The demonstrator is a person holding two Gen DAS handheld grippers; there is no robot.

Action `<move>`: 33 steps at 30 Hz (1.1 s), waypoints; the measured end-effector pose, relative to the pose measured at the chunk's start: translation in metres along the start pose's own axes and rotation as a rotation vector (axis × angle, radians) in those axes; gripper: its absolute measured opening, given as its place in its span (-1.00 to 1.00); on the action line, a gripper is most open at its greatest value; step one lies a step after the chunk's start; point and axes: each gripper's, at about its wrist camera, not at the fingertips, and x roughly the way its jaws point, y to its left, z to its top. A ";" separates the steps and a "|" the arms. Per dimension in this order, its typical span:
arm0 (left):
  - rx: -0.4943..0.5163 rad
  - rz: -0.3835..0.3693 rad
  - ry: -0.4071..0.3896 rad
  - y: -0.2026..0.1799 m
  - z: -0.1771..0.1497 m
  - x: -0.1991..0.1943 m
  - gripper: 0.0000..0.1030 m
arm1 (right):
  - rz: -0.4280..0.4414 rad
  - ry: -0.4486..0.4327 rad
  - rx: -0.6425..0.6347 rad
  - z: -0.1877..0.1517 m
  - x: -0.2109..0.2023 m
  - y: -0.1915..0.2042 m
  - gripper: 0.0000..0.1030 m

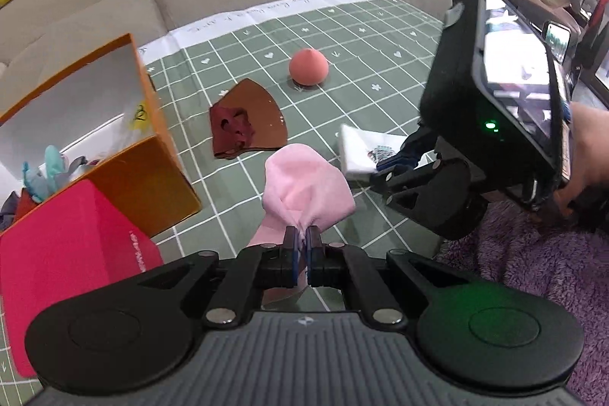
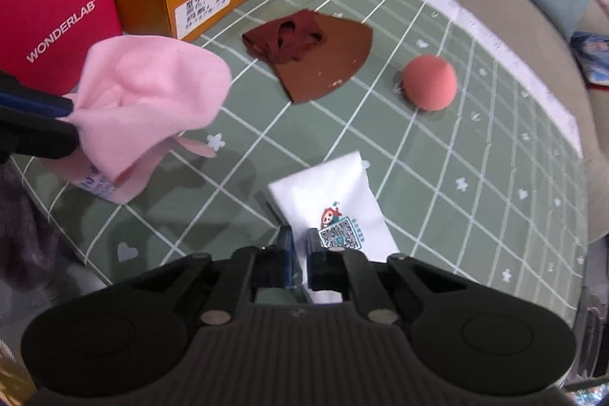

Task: Organize soft objects
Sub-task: 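Lift the pink sock and white card and carry both over the shoebox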

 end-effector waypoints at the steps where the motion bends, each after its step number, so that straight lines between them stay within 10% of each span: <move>1: -0.006 0.002 -0.004 0.001 -0.001 -0.002 -0.93 | -0.011 -0.013 0.007 0.000 -0.004 0.000 -0.96; 21: -0.140 0.035 -0.195 0.033 -0.012 -0.077 -0.93 | 0.120 -0.307 0.381 -0.007 -0.140 0.034 -0.99; 33: -0.262 0.114 -0.341 0.096 -0.014 -0.129 -0.93 | 0.221 -0.434 0.317 0.057 -0.178 0.075 -0.99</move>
